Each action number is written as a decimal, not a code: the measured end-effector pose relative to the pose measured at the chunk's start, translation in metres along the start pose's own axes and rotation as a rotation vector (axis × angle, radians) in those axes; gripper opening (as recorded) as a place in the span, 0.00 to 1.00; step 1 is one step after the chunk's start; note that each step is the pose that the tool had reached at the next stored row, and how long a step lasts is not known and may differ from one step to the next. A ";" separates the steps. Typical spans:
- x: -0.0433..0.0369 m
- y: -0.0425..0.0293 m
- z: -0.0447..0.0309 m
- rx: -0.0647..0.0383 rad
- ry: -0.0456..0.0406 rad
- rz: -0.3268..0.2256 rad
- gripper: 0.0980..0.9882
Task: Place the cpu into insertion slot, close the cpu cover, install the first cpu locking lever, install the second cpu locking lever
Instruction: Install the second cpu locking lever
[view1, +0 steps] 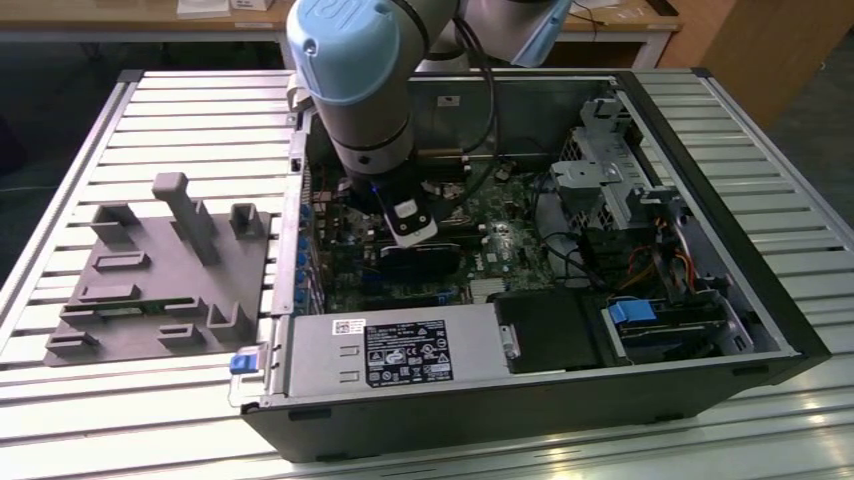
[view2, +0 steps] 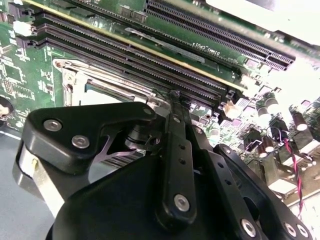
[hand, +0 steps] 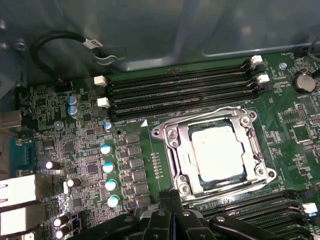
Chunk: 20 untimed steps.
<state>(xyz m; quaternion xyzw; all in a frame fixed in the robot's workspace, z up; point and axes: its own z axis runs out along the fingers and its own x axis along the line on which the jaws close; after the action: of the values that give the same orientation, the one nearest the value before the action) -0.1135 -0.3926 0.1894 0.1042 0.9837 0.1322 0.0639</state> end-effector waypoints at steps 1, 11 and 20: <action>0.0000 0.0006 -0.0005 0.000 0.0000 0.000 0.00; 0.0010 0.0048 0.0005 0.004 -0.0005 -0.001 0.00; 0.0014 0.0047 0.0009 0.008 -0.0014 -0.001 0.00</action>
<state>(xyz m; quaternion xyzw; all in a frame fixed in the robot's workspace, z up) -0.1138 -0.3877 0.1897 0.1039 0.9842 0.1283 0.0643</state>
